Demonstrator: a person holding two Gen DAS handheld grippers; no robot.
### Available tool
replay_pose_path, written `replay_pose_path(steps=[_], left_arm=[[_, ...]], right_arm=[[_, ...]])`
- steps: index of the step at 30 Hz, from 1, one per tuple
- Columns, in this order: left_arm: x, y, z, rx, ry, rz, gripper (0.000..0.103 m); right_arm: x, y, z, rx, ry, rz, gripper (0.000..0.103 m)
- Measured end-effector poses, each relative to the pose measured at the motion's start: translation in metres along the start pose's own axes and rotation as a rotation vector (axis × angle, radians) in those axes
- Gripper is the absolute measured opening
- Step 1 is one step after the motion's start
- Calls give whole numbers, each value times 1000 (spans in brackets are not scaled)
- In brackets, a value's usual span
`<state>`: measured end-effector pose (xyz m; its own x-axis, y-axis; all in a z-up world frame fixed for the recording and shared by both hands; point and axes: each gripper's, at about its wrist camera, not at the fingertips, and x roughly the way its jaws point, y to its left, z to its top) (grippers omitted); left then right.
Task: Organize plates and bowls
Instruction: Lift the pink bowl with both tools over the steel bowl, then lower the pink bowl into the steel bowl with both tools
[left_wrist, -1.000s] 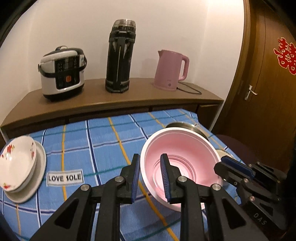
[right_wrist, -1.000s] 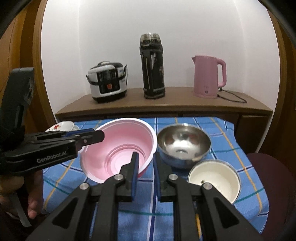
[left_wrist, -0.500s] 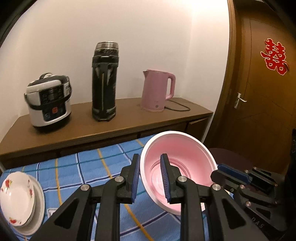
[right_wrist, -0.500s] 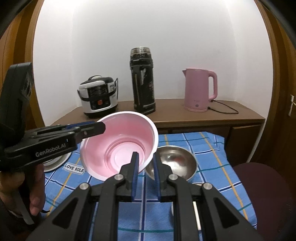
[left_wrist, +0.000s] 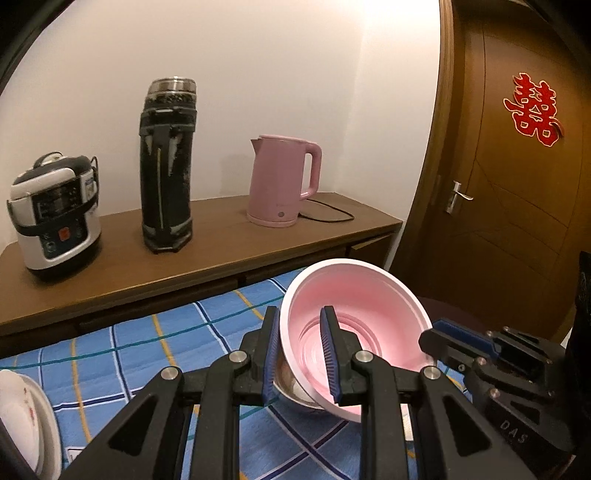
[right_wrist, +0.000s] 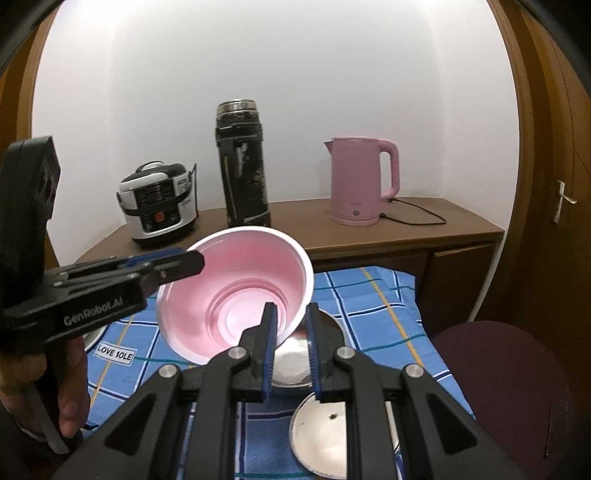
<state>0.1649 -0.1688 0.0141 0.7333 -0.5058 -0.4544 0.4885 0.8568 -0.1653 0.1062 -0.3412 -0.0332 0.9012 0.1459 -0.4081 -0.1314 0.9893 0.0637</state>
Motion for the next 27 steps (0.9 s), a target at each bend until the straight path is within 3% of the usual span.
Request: replay_pose_path(steps=[15,27], left_arm=[[44,6,-14,-13,38,-60,25],[51,11,-18,-13,48,-65,25]], right_arm=[[35,-19,-5,31,60,-43,15],[53,-21,-11,44,89,-49,15]])
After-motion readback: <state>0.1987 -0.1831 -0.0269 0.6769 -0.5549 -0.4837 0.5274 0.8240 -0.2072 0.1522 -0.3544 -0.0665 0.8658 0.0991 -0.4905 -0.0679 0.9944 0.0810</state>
